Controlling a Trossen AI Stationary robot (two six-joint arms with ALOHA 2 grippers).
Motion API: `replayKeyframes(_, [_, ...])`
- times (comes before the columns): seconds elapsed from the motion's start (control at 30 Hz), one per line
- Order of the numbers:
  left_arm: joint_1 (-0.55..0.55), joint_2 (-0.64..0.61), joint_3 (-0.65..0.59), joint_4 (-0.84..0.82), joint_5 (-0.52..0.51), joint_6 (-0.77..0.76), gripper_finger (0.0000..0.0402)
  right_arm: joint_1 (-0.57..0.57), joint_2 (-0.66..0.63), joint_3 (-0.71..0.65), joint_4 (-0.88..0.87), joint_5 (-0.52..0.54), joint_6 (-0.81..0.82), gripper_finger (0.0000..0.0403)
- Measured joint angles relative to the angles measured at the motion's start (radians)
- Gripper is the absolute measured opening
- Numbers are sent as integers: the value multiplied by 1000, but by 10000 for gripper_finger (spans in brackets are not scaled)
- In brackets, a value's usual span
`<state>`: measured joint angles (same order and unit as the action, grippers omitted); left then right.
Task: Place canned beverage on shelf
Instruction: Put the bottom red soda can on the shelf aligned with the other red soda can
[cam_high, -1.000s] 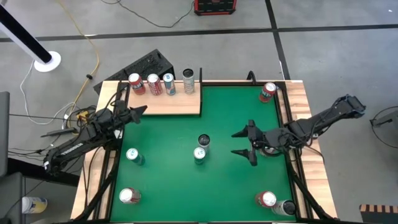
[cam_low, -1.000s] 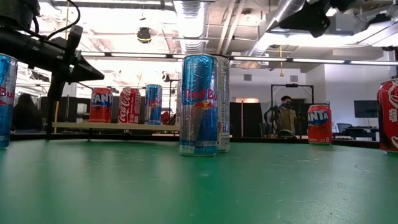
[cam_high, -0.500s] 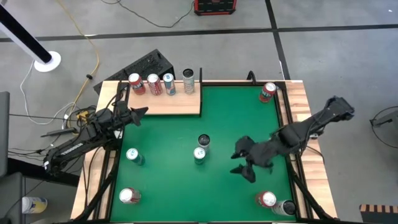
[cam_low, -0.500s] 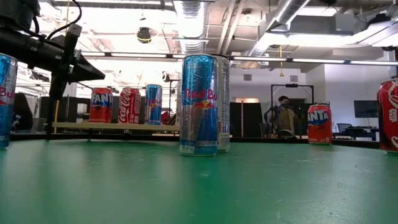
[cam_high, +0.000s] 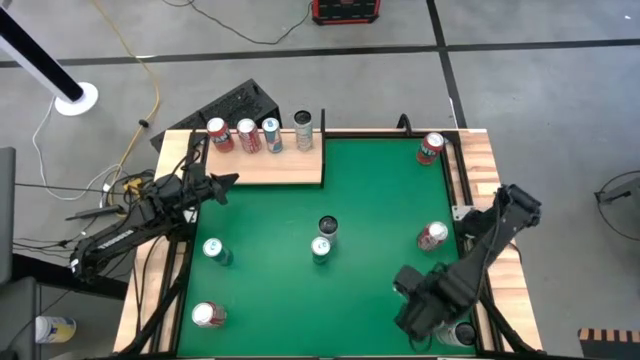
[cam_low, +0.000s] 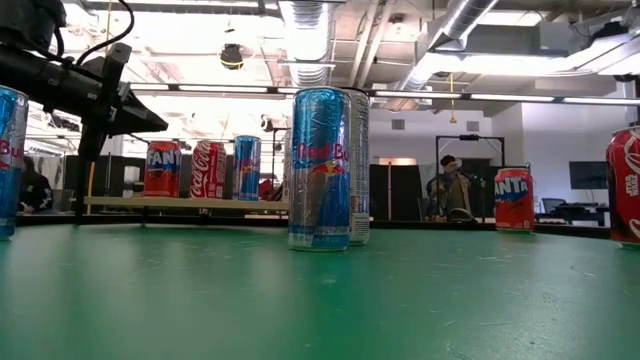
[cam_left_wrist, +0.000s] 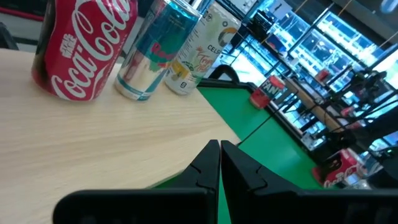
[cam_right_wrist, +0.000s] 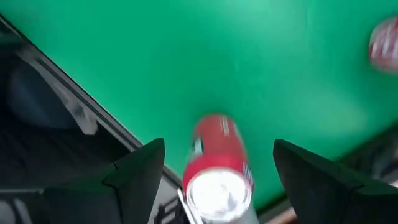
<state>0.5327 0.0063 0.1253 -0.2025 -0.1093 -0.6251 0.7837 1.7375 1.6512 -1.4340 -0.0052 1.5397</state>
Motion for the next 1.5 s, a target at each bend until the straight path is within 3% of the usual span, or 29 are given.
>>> replayKeyframes(0.33, [0,0,0,-32,12,26,0,113,16,-1,-5,-19,213,324])
replayKeyframes(0.57, [0,0,0,-33,-67,4,0,169,17,-38,12,-2,317,324])
replayKeyframes(1.5, [0,0,0,-148,-97,-16,0,178,17,-82,85,18,319,324])
